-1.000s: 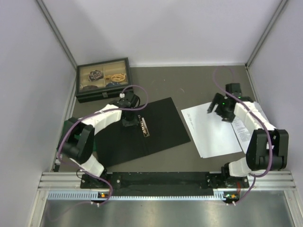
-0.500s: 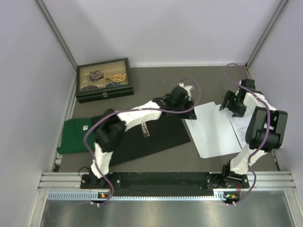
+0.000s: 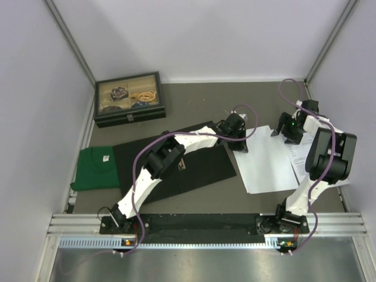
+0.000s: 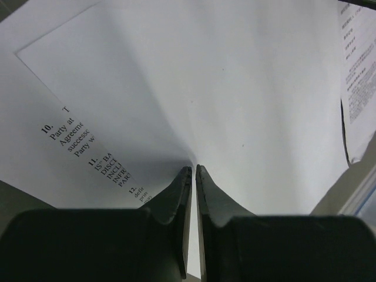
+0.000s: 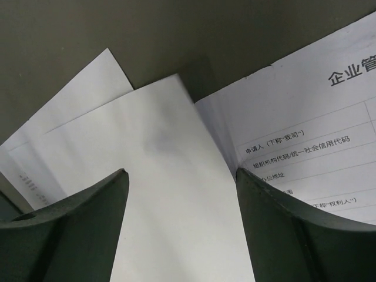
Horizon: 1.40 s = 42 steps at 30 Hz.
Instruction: Put the files into the folder
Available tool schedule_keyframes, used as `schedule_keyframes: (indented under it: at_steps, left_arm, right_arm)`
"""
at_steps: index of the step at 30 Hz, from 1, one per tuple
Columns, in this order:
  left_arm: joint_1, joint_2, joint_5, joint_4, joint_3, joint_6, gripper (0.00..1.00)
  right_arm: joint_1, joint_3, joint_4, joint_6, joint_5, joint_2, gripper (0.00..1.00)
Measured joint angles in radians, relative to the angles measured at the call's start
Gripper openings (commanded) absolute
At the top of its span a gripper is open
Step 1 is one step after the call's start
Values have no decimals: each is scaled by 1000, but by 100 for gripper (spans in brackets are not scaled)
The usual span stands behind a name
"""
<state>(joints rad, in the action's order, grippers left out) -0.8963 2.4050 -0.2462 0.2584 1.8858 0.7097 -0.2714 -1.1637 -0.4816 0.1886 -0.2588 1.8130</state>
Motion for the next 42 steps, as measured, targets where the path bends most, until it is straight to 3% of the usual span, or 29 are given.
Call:
schedule_keyframes:
  at_steps: [13,23,34,37,41,42]
  left_arm:
    - [6,10,-10,7,10,37,12]
    - [7,10,-12,7,10,39,12]
    - [12,15,-33,6,12,39,12]
    - [12,15,-34,7,12,39,13]
    - [12,15,-34,9,14,34,13]
    - [12,16,-34,12,16,32,13]
  right_arm:
    - [1,87,-35,43,-38,-156,72]
    - [1,111,-34,66,-128,-165,71]
    - [1,118,-35,49,13,-157,72]
    - [1,119,-35,42,51,-140,65]
    - [1,119,-35,31,72,-125,37]
    - [1,119,-35,30,74,-125,36]
